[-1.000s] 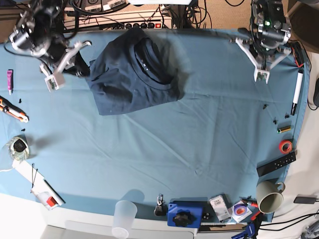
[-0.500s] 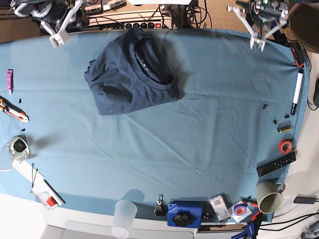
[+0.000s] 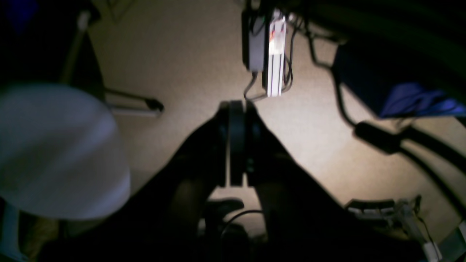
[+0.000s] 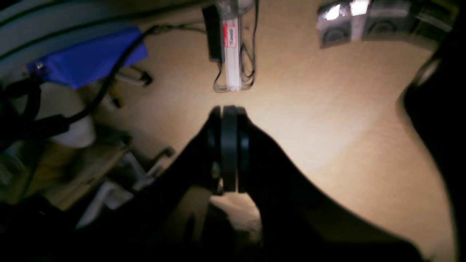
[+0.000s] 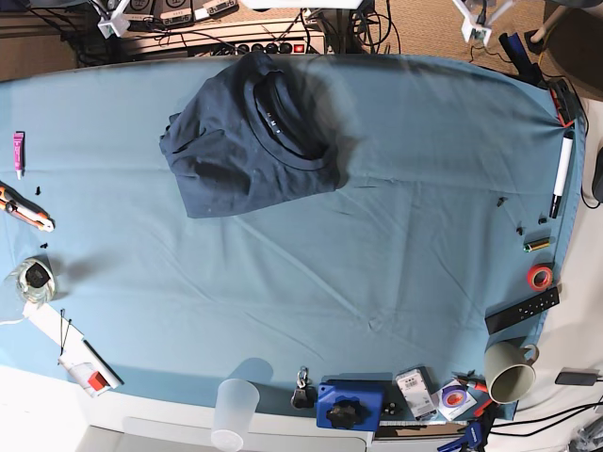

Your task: Fold the T-shirt properly

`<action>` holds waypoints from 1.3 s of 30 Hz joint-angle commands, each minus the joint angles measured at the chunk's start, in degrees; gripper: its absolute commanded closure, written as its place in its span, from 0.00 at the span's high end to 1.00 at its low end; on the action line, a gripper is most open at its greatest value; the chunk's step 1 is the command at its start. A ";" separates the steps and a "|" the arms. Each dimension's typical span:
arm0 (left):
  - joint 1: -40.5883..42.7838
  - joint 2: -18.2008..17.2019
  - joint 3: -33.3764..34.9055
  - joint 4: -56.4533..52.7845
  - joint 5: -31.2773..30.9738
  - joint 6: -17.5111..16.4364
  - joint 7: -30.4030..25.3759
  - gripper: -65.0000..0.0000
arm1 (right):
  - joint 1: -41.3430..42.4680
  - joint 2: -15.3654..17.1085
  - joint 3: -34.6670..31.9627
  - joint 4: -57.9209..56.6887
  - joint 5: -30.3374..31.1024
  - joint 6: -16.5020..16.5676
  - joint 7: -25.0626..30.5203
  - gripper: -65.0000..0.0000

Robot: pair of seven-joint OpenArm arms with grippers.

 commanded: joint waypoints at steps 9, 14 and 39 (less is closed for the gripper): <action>-4.57 0.46 -0.13 -22.08 -1.03 -3.48 -6.51 0.00 | 8.63 3.58 -11.61 -19.89 -12.81 0.08 9.49 0.00; -13.05 0.87 -0.13 -40.28 -0.79 -9.88 -16.63 0.00 | 16.15 4.39 -20.04 -31.43 -22.71 0.08 21.05 0.00; -39.71 4.44 -0.17 -90.82 10.19 -4.04 -60.92 0.00 | 35.36 1.14 -41.24 -73.02 -49.13 -23.45 79.54 0.00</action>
